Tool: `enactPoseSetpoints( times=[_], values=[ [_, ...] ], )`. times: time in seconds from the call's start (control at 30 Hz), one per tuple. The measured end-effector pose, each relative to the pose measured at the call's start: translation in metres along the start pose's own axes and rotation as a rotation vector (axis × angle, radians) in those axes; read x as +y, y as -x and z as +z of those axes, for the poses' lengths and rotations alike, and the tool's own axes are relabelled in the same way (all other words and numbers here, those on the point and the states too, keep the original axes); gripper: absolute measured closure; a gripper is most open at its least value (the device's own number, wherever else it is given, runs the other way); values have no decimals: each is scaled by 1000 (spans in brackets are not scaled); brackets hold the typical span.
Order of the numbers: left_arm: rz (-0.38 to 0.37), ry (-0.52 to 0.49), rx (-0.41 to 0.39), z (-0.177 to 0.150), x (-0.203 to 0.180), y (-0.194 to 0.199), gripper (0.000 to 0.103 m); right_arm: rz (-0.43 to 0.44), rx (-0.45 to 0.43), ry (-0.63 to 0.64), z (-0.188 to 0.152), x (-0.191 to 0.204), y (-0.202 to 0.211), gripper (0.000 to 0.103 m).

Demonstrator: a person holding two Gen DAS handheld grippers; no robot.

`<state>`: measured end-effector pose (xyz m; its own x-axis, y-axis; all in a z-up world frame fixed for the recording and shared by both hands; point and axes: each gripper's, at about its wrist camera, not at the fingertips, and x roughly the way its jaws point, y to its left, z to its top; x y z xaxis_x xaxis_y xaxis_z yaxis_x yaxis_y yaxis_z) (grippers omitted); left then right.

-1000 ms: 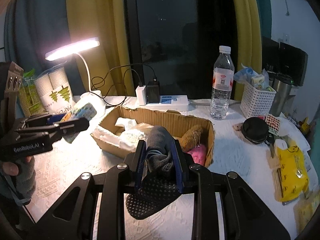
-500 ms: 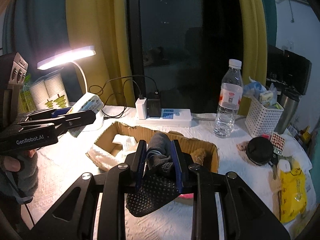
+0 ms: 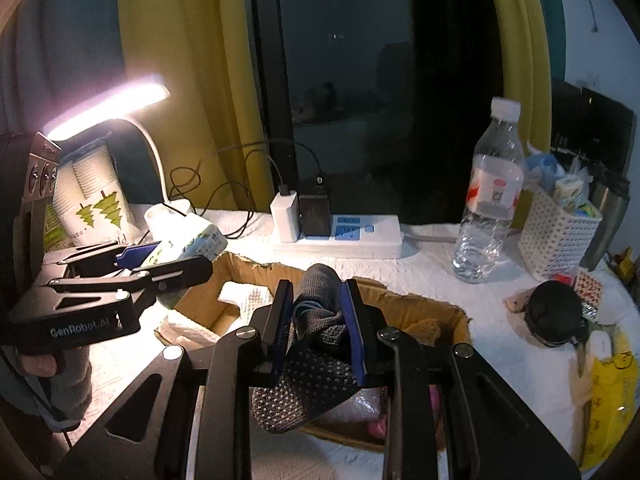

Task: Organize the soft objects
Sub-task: 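Lower the tissue pack into the box with the left tool while the right tool releases the glove there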

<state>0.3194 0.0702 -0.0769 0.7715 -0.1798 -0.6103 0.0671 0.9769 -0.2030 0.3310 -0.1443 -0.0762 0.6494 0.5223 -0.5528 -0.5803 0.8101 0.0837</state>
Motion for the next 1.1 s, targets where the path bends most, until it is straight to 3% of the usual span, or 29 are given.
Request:
enactPoseSetpoints(
  times=[0.53, 0.77, 0.83, 1.0, 1.1],
  values=[
    [27, -13, 123, -27, -1, -56, 56, -12, 114, -24, -40, -13, -58, 76],
    [56, -24, 139, -30, -4, -60, 55, -32, 104, -11, -47, -9, -58, 76],
    [60, -21, 142, -30, -5, -59, 55, -35, 102, -17, -46, -10, -55, 70],
    [62, -28, 129, -28, -9, -51, 47, -46, 88, -26, -44, -11, -44, 57],
    [52, -33, 113, -27, -12, -42, 29, -52, 81, -39, -43, -12, -36, 48]
  ],
)
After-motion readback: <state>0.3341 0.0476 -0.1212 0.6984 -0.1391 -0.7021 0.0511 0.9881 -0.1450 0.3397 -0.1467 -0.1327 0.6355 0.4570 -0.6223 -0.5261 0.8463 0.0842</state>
